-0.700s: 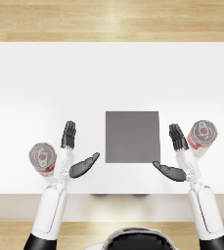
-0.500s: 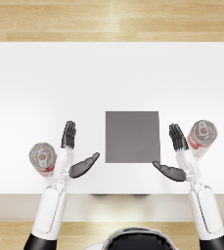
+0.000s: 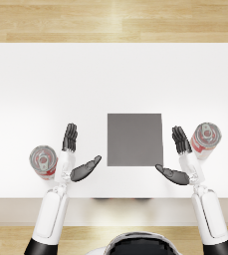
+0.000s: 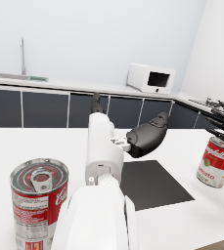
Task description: Pick up the red can on the left and place it in the middle, then pick up the red can on the right and place it on top of the can in the middle
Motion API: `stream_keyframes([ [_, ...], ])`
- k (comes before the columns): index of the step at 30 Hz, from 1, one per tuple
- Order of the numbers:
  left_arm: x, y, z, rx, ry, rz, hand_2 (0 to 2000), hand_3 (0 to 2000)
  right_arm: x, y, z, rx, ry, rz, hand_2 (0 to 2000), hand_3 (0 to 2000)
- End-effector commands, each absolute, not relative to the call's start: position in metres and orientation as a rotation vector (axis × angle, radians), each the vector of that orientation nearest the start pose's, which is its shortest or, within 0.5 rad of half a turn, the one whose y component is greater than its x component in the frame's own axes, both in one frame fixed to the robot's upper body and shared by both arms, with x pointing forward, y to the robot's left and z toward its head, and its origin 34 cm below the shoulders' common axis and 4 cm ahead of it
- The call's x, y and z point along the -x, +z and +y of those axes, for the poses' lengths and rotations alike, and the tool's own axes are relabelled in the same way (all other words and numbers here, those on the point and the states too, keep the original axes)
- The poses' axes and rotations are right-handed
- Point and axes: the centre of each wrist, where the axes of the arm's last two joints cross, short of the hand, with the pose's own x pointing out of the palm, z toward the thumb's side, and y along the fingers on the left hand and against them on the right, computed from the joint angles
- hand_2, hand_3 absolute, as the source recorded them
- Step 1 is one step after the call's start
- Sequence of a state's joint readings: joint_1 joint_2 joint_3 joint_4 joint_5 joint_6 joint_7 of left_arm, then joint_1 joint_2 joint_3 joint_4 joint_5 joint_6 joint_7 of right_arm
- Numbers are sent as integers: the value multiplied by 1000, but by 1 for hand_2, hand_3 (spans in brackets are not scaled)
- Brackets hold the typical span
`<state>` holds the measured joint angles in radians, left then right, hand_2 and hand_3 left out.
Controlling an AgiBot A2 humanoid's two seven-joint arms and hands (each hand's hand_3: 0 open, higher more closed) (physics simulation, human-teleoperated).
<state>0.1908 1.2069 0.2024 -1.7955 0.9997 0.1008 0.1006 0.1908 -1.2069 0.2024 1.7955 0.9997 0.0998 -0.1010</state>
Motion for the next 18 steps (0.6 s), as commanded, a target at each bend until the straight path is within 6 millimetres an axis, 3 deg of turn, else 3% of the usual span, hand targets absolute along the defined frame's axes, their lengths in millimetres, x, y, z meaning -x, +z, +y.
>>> stream_keyframes([
  [1, -242, 197, 197, -1, -1809, -333, 0, 0, -243, 194, -195, 14, 1991, -291, 0, 0],
  [5, -234, 215, 207, -108, -1813, -454, 0, 0, -237, 218, -208, 123, 1851, -457, 0, 0],
  [11, -222, 240, 234, -451, -1637, -369, 0, 0, -234, 237, -237, 430, 1630, -357, 0, 0],
  [15, -214, 245, 257, -533, -1507, -319, 0, 0, -236, 241, -257, 500, 1520, -303, 0, 0],
  [18, -205, 237, 275, -510, -1414, -287, 0, 0, -239, 235, -266, 486, 1482, -271, 0, 0],
])
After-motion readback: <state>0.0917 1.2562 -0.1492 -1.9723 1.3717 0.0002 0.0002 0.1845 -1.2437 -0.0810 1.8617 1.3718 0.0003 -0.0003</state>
